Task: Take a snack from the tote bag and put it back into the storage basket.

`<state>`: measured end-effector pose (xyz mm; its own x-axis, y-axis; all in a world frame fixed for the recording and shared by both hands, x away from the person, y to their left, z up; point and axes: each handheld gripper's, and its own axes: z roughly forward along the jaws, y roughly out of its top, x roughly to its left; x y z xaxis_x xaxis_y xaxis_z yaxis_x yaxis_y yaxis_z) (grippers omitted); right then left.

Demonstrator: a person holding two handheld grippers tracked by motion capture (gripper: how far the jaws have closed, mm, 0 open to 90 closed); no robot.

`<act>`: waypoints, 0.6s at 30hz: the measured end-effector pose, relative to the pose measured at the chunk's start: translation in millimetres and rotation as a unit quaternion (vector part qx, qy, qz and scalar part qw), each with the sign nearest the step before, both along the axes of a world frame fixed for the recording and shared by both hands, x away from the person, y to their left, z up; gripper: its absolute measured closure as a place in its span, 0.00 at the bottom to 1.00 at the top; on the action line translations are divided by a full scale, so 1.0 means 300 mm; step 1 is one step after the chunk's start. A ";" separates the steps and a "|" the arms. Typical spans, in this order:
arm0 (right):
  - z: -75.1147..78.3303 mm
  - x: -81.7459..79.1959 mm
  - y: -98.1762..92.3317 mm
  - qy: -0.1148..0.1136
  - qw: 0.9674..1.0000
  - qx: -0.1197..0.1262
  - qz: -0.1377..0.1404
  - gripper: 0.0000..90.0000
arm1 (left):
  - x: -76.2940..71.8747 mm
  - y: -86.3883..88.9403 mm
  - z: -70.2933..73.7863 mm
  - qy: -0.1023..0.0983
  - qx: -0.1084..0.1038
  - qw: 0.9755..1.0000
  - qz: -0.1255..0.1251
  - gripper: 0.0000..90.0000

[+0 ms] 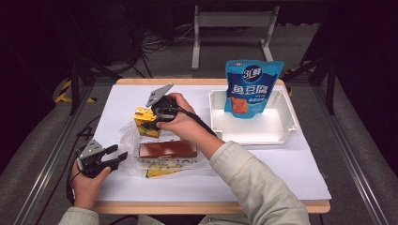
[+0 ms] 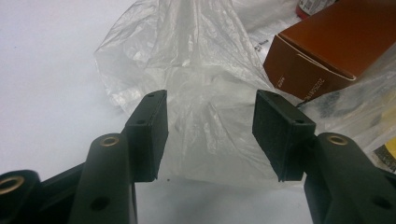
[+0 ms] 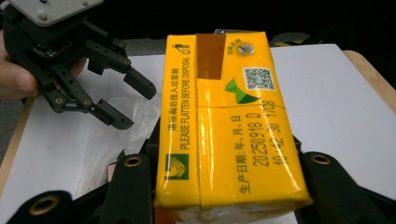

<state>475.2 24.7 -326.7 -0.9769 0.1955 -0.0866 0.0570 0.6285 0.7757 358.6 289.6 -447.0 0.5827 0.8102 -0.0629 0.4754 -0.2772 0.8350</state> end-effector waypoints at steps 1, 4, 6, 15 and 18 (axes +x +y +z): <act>0.006 -0.002 -0.005 -0.001 1.000 0.001 0.001 0.62 | 0.003 -0.001 0.001 -0.003 0.003 1.000 -0.002 0.51; 0.036 -0.007 -0.029 -0.004 1.000 0.009 0.001 0.62 | 0.007 -0.005 0.003 -0.004 0.001 1.000 -0.002 0.51; 0.053 -0.009 -0.044 -0.008 1.000 0.013 0.002 0.62 | 0.011 -0.006 0.003 -0.006 0.000 1.000 -0.003 0.51; 0.112 -0.024 -0.116 -0.016 0.999 0.029 -0.007 0.62 | 0.027 -0.010 0.004 -0.009 -0.010 1.000 0.004 0.51; 0.127 -0.024 -0.141 -0.019 0.999 0.031 -0.010 0.62 | 0.030 -0.017 0.007 -0.010 -0.011 1.000 0.004 0.50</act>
